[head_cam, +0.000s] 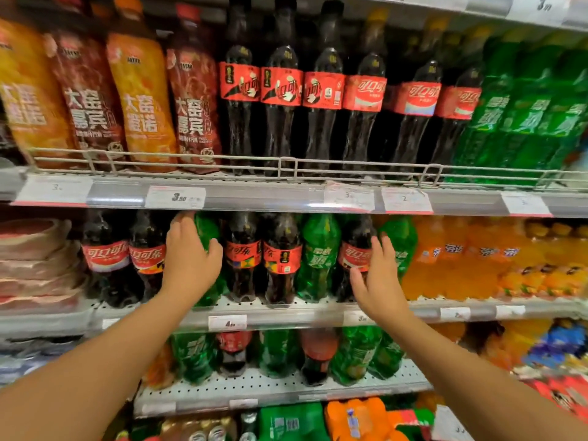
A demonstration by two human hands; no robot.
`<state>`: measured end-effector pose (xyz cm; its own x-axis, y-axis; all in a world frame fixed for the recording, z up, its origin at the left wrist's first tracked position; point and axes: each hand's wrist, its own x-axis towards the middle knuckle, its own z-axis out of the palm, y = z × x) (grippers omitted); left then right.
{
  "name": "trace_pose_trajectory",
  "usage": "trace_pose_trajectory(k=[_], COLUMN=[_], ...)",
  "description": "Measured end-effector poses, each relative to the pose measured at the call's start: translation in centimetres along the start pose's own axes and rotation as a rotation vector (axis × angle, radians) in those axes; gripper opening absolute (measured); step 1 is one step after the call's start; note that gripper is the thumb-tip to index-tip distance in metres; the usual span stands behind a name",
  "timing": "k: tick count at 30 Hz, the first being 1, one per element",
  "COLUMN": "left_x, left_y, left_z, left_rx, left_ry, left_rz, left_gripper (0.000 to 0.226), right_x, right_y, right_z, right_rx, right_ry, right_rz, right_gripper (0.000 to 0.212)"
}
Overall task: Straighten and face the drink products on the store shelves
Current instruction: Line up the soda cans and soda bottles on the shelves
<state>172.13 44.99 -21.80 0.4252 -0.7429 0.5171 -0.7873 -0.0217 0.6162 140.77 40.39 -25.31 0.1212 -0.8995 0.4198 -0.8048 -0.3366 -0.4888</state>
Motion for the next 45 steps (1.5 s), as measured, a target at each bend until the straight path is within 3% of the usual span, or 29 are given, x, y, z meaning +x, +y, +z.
trace_pose_trajectory(k=[4, 10, 16, 26, 28, 32, 35, 40, 42, 45], left_x=[1.8, 4.3, 3.6, 0.7, -0.1, -0.8, -1.6, -4.2, -4.0, -2.8], left_y=[0.2, -0.4, -0.4, 0.4, 0.5, 1.1, 1.2, 0.5, 0.8, 1.3], left_z=[0.3, 1.4, 1.7, 1.2, 1.1, 0.6, 0.2, -0.8, -1.8, -4.3], left_rx=[-0.024, -0.133, -0.290, -0.410, -0.397, -0.483, -0.592, -0.594, -0.614, -0.716], left_ry=[0.024, 0.086, 0.160, 0.163, 0.150, 0.196, 0.278, 0.256, 0.280, 0.268], left_rz=[-0.158, -0.338, -0.273, -0.294, -0.272, -0.341, -0.455, -0.404, -0.393, -0.403], left_gripper=[0.048, 0.058, 0.050, 0.016, 0.023, 0.018, 0.012, 0.014, 0.011, 0.007], right_x=[5.9, 11.3, 9.8, 7.3, 6.6, 5.2, 4.4, 2.7, 1.7, 0.5], right_y=[0.6, 0.9, 1.6, 1.8, 1.6, 1.4, 1.8, 1.4, 0.8, -1.0], right_z=[-2.1, -2.2, -2.1, -3.5, -3.5, -3.1, -3.4, -4.0, -4.1, -5.0], right_rx=[0.220, 0.009, 0.096, -0.037, -0.026, 0.031, 0.120, 0.104, 0.112, 0.110], right_ry=[0.117, -0.054, 0.157, 0.034, 0.054, 0.089, 0.059, -0.020, -0.010, 0.075], right_rz=[0.154, 0.166, 0.081, 0.119, 0.108, 0.073, 0.089, 0.051, 0.078, 0.090], right_gripper=[0.038, 0.061, 0.048, 0.062, 0.065, 0.047, 0.046, 0.032, 0.041, 0.035])
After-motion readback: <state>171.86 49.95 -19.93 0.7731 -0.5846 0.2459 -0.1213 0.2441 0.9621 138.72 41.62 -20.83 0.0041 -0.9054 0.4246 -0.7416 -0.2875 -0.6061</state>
